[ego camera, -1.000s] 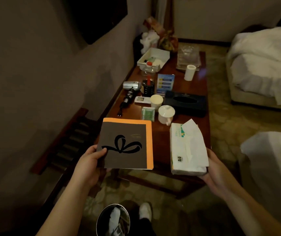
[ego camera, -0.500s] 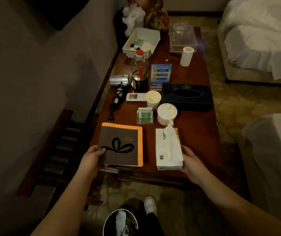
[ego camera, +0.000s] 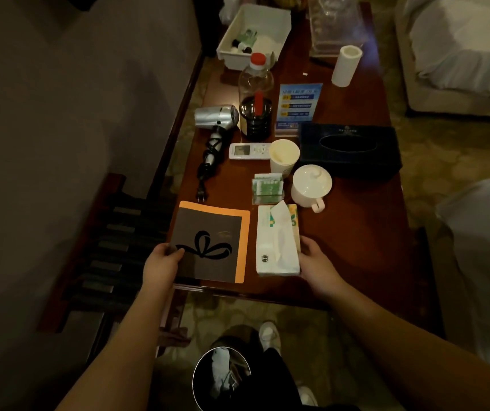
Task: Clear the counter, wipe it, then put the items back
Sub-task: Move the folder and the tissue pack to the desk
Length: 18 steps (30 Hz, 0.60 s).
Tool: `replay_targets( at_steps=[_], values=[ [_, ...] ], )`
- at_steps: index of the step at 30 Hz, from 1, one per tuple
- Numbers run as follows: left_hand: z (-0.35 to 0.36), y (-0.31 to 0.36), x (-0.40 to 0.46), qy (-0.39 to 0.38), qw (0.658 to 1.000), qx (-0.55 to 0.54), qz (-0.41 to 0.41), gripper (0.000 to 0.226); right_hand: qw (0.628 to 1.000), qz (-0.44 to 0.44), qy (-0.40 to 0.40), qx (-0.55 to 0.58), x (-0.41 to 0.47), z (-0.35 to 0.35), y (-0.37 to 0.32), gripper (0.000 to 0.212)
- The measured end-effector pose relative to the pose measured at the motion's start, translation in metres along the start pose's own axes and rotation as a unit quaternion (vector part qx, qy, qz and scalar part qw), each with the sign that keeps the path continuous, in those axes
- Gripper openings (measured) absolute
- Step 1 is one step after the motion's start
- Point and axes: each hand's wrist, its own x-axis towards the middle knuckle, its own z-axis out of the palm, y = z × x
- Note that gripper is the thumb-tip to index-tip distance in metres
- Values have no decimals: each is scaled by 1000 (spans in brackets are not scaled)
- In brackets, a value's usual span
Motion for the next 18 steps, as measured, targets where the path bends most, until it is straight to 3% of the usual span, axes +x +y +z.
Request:
replay_targets(
  at_steps=[5,13,18],
  values=[
    [10,-8,-3,45,987,144,53,48,999,-11,9,-41,2,8,2,79],
    [16,-15,-4,90,974,195,73,45,994,-15,21,-102,5,18,5,76],
    [18,-14,-4,106,964,230,86,45,991,-16,39,-128,7,23,5,64]
  ],
)
